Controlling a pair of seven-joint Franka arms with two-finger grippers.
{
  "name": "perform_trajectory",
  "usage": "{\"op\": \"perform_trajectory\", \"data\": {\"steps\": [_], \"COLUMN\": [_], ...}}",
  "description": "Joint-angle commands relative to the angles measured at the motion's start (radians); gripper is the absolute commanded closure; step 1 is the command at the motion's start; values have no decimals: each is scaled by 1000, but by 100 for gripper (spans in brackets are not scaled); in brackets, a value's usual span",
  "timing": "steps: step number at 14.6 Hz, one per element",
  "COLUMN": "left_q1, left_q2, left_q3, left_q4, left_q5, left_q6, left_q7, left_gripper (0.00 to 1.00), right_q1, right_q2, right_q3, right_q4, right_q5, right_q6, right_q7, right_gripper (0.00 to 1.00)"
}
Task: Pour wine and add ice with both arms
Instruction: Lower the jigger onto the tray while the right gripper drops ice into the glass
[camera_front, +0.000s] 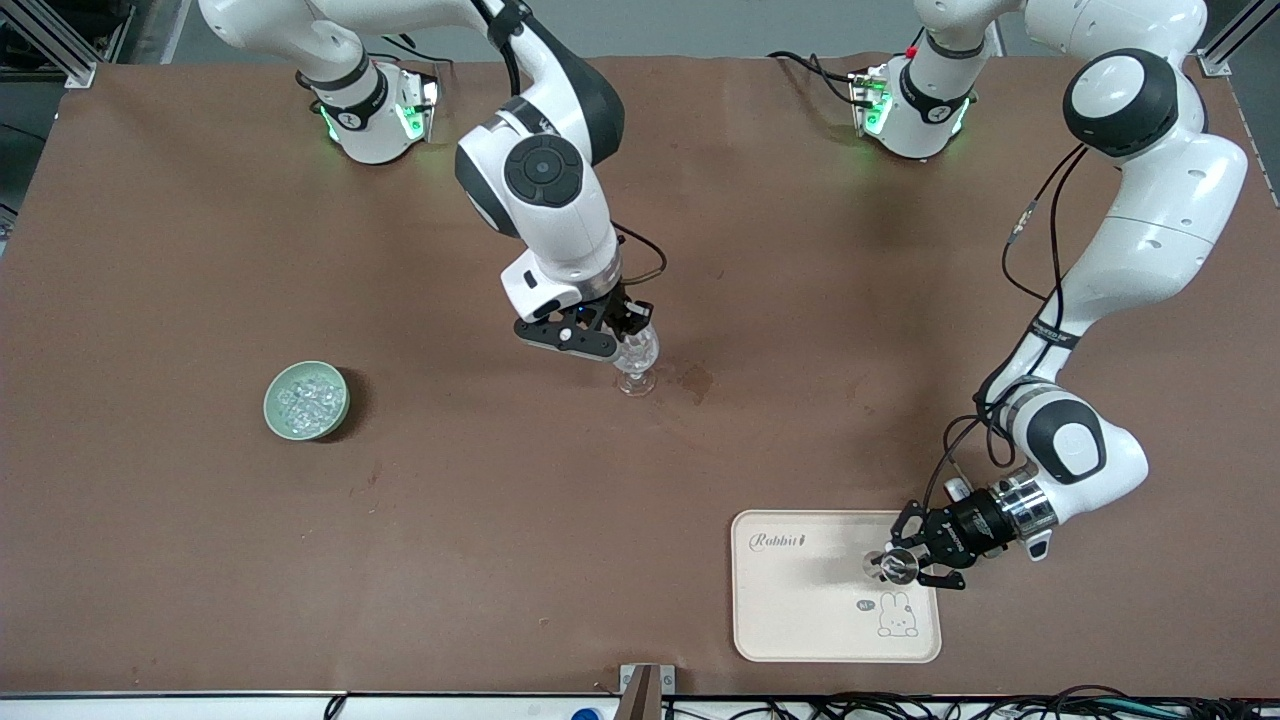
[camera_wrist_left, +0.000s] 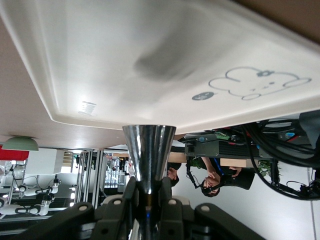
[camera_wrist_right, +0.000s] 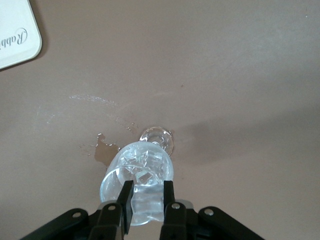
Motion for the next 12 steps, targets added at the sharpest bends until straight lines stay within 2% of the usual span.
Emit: {"op": "perform_trajectory", "data": {"steps": [1, 10, 12], "left_q1": [-13, -29, -32], "left_q2": [27, 56, 60], "left_q3": [-1, 10, 13], "left_q4": [31, 36, 34], "left_q5": [-53, -86, -86], "left_q6": [6, 7, 9], "left_q7": [48, 131, 148], "left_gripper": [99, 99, 91], "right_q1": [20, 22, 28], "right_q2": [20, 49, 49], "right_q3": [-9, -9, -9], "right_q4": [25, 46, 46], "right_q5": [-11, -10, -11], "right_q6": [-4, 29, 34], "right_q7": [41, 90, 90], "right_gripper": [89, 89, 89]}}
